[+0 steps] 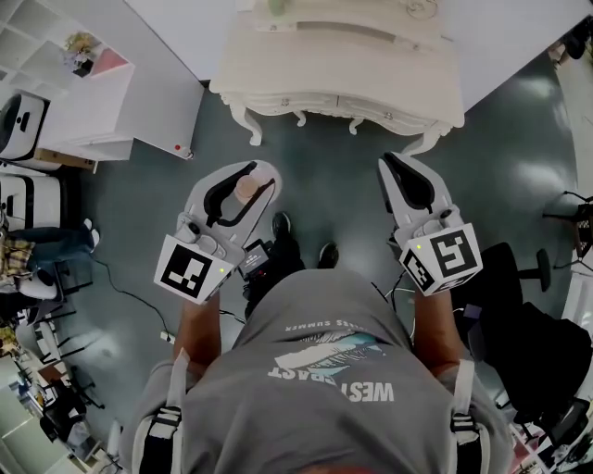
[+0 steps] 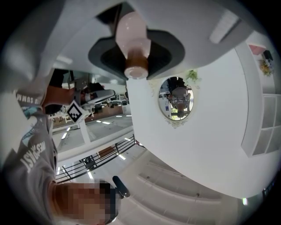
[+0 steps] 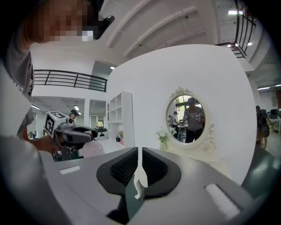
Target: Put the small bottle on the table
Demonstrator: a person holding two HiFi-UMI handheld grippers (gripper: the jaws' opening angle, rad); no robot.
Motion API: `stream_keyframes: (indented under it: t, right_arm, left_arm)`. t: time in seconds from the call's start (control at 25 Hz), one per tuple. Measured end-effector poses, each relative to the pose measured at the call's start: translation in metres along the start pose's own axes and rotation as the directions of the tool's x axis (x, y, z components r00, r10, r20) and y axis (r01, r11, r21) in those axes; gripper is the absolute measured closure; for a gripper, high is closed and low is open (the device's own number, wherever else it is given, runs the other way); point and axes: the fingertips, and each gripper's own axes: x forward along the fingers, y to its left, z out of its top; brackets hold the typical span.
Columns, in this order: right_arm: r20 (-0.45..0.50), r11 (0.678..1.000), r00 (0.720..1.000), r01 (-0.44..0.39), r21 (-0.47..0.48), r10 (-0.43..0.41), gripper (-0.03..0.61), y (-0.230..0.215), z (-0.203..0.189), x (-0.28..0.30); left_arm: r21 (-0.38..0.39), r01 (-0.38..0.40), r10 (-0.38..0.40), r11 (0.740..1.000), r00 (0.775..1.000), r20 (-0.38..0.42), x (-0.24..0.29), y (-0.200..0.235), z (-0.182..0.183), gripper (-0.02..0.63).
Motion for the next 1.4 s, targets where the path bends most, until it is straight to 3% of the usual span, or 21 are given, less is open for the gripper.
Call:
stream_keyframes:
  t: [0.68,1.4]
  right_arm:
    - [-0.013,0.987,0.987,0.162,0.019,-0.162,0.548,-0.047,0.025,0.091]
    - [-0.046,0.954,0.954,0.298,0.018,-0.297,0.548,-0.060,0.042,0.184]
  left_arm:
    - [0.015,0.193,-0.194,0.981,0.981,0.029,0.092,0.098,0.002,0.488]
    - [0.026,0.326,-0.327,0.945,0.943,0.066,0.144,0.205,-0.005,0.488]
